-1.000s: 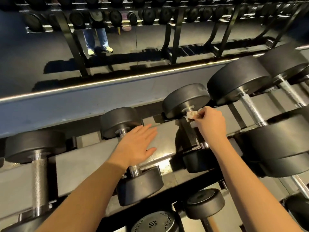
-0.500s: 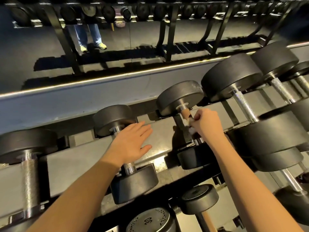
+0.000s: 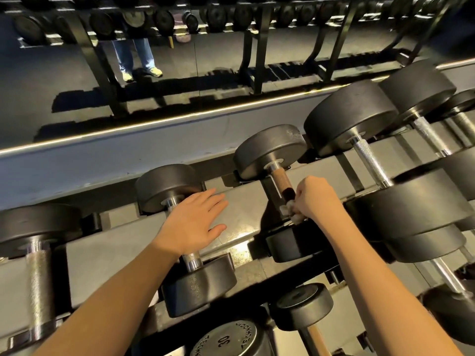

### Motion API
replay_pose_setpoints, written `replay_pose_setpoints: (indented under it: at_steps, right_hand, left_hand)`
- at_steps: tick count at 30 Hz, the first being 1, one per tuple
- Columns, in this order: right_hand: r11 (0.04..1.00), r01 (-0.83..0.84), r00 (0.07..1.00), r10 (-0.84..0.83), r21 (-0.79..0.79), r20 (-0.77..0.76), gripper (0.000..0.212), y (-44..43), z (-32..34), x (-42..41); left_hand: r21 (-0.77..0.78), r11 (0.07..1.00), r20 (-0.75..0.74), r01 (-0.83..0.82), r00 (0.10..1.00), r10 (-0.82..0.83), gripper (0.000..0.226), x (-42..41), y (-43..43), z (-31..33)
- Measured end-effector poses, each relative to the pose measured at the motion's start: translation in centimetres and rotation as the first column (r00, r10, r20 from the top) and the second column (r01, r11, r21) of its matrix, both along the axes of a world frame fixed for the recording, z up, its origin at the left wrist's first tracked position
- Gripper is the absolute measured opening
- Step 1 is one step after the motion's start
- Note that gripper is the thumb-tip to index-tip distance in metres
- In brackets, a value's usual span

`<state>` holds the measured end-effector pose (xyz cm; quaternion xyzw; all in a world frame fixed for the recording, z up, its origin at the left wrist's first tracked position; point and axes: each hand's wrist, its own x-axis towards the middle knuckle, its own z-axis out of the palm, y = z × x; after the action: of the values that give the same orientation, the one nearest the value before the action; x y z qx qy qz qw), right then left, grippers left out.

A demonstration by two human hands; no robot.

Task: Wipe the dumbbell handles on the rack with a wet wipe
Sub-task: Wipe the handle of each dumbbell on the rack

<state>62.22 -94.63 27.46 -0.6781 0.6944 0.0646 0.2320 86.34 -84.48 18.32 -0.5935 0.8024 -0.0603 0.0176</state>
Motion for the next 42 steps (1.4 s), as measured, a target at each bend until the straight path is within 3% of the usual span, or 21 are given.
replay_pose_setpoints:
  at_steps: [4, 8, 12, 16, 19, 21, 24, 27, 30, 34, 39, 42]
  right_hand:
    - [0.983, 0.014, 0.977, 0.026, -0.182, 0.214, 0.017, -0.7, -0.5, 1.0]
    - [0.939, 0.132, 0.901, 0.02, -0.318, 0.433, 0.015, -1.7, -0.8, 2.0]
    - [0.967, 0.041, 0.929, 0.056, -0.253, 0.366, 0.021, -2.4, -0.8, 1.7]
    - [0.982, -0.164, 0.984, 0.17, -0.098, 0.05, 0.028, -1.4, -0.9, -0.6]
    - [0.983, -0.184, 0.983, 0.183, -0.016, -0.02, 0.022, -0.7, -1.1, -2.0]
    - [0.98, -0.191, 0.98, 0.193, -0.045, 0.037, 0.02, -0.8, -0.9, -1.9]
    - [0.985, -0.074, 0.936, 0.123, -0.157, 0.329, 0.014, -1.6, -1.0, -0.6]
    - [0.962, 0.044, 0.877, 0.092, -0.271, 0.471, 0.021, -2.1, -1.7, 0.4]
    - [0.965, 0.029, 0.901, 0.088, -0.262, 0.424, 0.017, -1.9, -1.6, 0.3]
    - [0.987, -0.068, 0.988, 0.087, -0.148, 0.128, 0.019, -0.4, -1.1, -1.6]
    - [0.945, 0.22, 0.948, -0.149, -0.242, 0.282, 0.008, 1.2, -1.5, -2.6]
    - [0.896, 0.318, 0.9, -0.183, -0.31, 0.395, 0.011, 1.4, -1.4, -2.6]
  left_hand:
    - [-0.008, 1.0, 0.004, -0.014, 1.0, 0.014, 0.061, 0.0, 0.0, 0.0]
    - [0.003, 0.999, 0.025, -0.036, 0.999, 0.036, 0.061, -0.1, 0.0, 0.1]
    - [0.034, 0.997, 0.035, -0.064, 0.997, 0.063, 0.06, 0.0, 0.0, -0.1]
    - [0.043, 0.997, 0.035, -0.071, 0.997, 0.069, 0.059, 0.1, -0.1, -0.2]
    - [0.053, 0.995, 0.017, -0.086, 0.996, 0.085, 0.059, 0.0, 0.0, -0.2]
    - [0.052, 0.994, 0.014, -0.101, 0.995, 0.1, 0.059, -0.1, 0.0, -0.1]
    - [0.042, 0.994, 0.0, -0.102, 0.995, 0.102, 0.058, -0.1, 0.0, 0.0]
    - [0.039, 0.995, -0.026, -0.095, 0.995, 0.096, 0.058, -0.2, 0.2, 0.1]
    - [0.033, 0.996, -0.046, -0.082, 0.995, 0.083, 0.057, -0.2, 0.2, 0.1]
    - [0.018, 0.996, -0.047, -0.091, 0.995, 0.092, 0.057, -0.3, 0.1, 0.0]
    - [-0.042, 0.997, -0.081, -0.064, 0.995, 0.06, 0.048, -0.5, 0.2, 0.2]
    - [-0.082, 0.984, -0.301, -0.157, 0.945, 0.126, 0.042, -2.5, 0.7, 0.8]
